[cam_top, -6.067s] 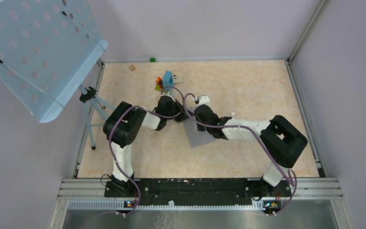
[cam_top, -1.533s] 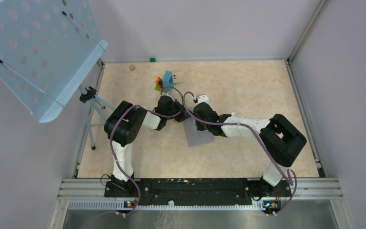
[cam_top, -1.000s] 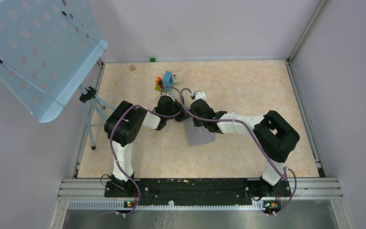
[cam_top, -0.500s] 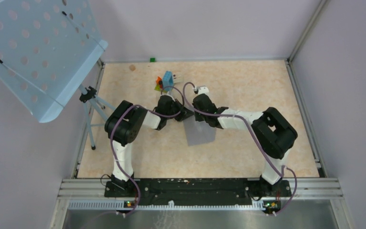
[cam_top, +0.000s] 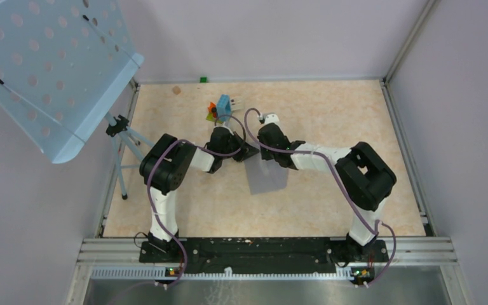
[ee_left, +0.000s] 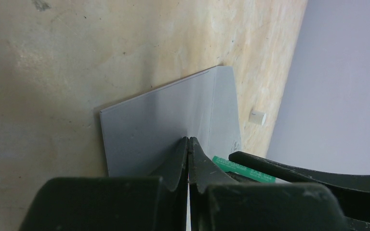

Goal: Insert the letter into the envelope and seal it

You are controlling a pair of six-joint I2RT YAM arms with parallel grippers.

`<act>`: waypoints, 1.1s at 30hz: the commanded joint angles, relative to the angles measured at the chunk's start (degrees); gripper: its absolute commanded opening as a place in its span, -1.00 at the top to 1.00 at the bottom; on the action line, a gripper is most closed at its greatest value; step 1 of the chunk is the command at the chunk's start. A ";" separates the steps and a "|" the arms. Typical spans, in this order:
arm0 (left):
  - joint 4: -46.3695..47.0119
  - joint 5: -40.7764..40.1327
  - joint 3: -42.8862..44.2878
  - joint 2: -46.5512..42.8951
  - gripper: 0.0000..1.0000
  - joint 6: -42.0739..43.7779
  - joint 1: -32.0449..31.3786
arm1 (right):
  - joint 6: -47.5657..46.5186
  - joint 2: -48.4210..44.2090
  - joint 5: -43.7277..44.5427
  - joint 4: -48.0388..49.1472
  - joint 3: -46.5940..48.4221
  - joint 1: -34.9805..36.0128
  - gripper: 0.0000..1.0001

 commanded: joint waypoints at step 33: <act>-11.10 -7.16 -1.24 4.25 1.00 1.31 0.81 | -0.96 -5.31 -4.49 -12.60 -11.03 5.34 1.00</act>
